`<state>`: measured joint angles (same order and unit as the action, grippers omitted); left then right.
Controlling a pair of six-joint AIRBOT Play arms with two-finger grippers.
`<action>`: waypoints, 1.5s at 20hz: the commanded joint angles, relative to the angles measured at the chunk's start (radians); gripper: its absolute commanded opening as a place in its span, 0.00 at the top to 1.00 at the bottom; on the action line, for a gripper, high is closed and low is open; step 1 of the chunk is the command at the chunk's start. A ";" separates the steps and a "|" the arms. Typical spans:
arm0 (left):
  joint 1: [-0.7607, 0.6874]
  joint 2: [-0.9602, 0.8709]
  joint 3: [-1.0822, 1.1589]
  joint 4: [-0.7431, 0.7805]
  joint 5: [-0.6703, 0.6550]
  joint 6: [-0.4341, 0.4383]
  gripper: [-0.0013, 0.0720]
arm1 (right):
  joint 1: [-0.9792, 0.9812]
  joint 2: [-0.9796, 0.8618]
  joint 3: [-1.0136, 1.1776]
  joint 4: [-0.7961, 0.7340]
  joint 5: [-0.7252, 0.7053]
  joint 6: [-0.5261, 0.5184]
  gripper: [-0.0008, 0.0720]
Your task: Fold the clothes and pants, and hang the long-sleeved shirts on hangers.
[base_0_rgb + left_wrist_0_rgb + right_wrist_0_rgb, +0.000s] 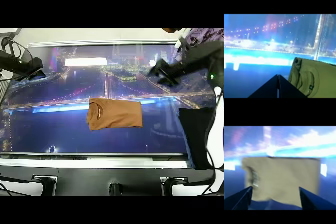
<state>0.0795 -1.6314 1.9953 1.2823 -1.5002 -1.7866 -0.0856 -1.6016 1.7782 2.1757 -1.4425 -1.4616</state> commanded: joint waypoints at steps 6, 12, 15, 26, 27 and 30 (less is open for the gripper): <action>0.021 0.000 0.000 0.001 -0.001 0.018 0.96 | -0.099 -0.052 -0.571 0.289 0.228 -0.363 0.09; 0.021 0.000 0.000 0.001 -0.001 0.018 0.96 | -0.014 -0.144 -0.600 0.324 0.271 -0.431 0.26; 0.021 0.000 0.000 0.001 -0.001 0.018 0.96 | 0.023 -0.154 -0.600 0.326 0.299 -0.430 0.50; 0.019 0.000 0.000 0.001 -0.001 0.018 0.96 | -0.026 -0.154 -0.293 0.321 0.309 -0.261 0.95; 0.018 0.000 0.000 0.001 -0.001 0.018 0.96 | -0.046 -0.154 -0.241 0.309 0.308 -0.237 0.95; 0.015 0.000 0.000 0.001 -0.001 0.018 0.96 | -0.119 -0.154 -0.113 0.267 0.286 -0.145 0.95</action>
<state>0.0967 -1.6314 1.9953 1.2835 -1.5013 -1.7691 -0.1452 -1.7554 1.5414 2.4817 -1.1404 -1.7050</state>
